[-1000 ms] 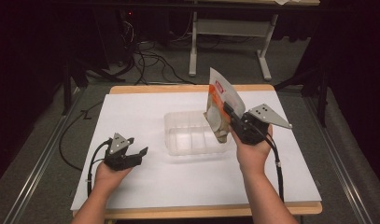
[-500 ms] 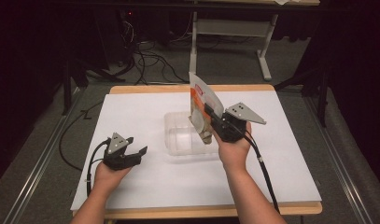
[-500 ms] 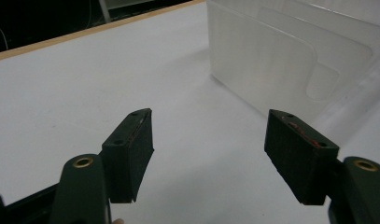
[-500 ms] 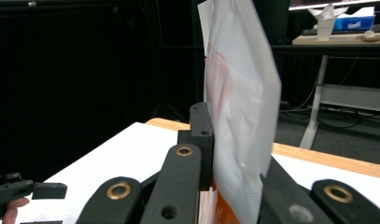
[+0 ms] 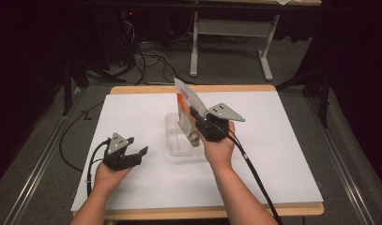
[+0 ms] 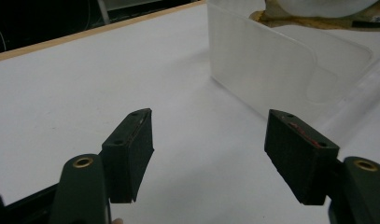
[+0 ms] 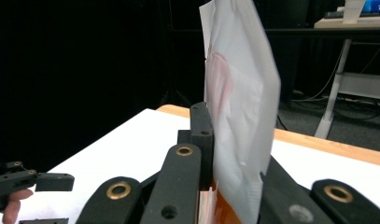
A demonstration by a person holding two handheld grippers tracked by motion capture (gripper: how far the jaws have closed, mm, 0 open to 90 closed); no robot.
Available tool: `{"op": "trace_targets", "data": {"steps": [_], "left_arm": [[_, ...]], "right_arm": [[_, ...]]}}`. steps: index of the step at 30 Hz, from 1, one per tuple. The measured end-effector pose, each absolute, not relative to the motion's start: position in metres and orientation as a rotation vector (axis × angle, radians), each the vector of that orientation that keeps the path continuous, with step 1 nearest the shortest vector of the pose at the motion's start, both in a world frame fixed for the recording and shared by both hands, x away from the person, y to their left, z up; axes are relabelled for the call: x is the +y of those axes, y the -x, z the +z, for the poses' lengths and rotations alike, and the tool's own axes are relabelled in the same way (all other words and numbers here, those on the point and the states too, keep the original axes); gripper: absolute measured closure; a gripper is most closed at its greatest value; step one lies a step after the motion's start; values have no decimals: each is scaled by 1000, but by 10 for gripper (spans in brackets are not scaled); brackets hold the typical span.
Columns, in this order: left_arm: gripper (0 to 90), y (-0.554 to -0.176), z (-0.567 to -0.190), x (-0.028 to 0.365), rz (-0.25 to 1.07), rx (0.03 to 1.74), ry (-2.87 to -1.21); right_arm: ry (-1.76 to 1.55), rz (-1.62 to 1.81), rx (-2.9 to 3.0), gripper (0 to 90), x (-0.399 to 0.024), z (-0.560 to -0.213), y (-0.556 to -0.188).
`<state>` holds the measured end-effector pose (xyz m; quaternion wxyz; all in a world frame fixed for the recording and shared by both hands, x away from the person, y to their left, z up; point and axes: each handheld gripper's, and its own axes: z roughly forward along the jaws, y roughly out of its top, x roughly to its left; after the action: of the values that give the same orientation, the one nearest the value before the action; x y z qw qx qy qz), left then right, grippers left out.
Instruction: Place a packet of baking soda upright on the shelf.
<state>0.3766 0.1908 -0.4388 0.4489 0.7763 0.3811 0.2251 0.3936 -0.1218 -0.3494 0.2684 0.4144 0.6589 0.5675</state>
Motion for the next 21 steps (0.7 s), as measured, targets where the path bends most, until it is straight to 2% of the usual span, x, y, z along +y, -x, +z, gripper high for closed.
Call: {"op": "trace_targets", "data": {"steps": [21], "left_arm": [[329,-377,-438,190,552,938,-1925]], "right_arm": [[-1114,1494,1761,900,-99,-375,-409]]}}
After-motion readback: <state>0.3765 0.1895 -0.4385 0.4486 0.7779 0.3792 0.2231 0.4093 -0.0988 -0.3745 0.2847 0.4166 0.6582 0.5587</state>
